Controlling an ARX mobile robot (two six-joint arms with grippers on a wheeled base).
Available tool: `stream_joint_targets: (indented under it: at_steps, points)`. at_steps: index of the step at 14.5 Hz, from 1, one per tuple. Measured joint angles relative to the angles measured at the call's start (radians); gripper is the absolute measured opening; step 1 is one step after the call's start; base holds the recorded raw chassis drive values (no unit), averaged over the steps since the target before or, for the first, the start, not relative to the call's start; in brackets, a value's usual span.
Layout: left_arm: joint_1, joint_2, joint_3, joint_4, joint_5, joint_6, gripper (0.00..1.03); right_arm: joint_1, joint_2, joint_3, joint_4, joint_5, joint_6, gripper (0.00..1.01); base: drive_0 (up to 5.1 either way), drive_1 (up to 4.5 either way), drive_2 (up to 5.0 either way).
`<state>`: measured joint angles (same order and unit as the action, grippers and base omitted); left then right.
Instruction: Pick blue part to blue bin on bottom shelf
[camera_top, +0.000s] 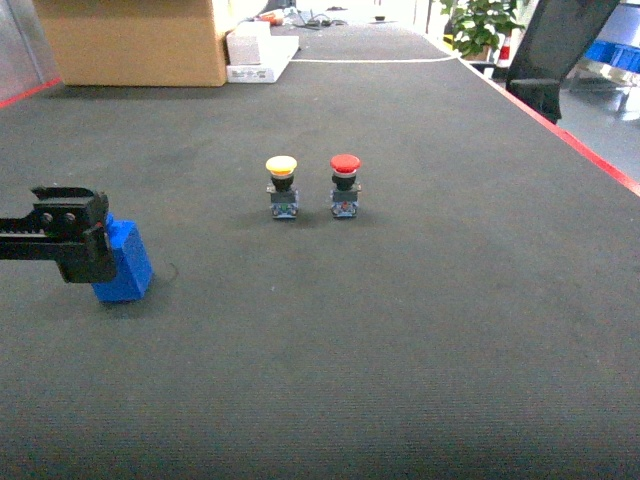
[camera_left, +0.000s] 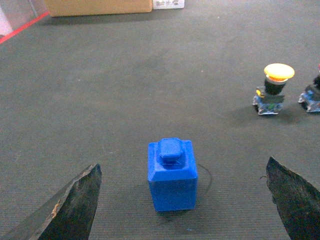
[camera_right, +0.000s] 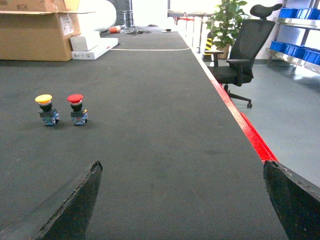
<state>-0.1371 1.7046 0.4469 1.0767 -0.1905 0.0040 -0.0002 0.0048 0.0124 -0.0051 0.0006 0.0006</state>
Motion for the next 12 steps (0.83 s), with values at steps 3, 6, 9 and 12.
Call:
stream_joint_targets:
  at_steps: [3, 6, 9, 12]
  points:
    - [0.032, 0.198, 0.116, 0.024, 0.014, -0.021, 0.98, 0.0, 0.0, 0.0, 0.0, 0.0, 0.0, 0.98, 0.0, 0.0, 0.0]
    - [0.042, 0.311, 0.209, 0.013, 0.026, -0.025, 0.98, 0.0, 0.0, 0.0, 0.0, 0.0, 0.0, 0.98, 0.0, 0.0, 0.0]
    - [0.054, 0.398, 0.311, -0.003, 0.023, -0.025, 0.98, 0.0, 0.0, 0.0, 0.0, 0.0, 0.0, 0.98, 0.0, 0.0, 0.0]
    - [0.064, 0.416, 0.346, -0.032, 0.027, -0.024, 0.98, 0.0, 0.0, 0.0, 0.0, 0.0, 0.0, 0.98, 0.0, 0.0, 0.0]
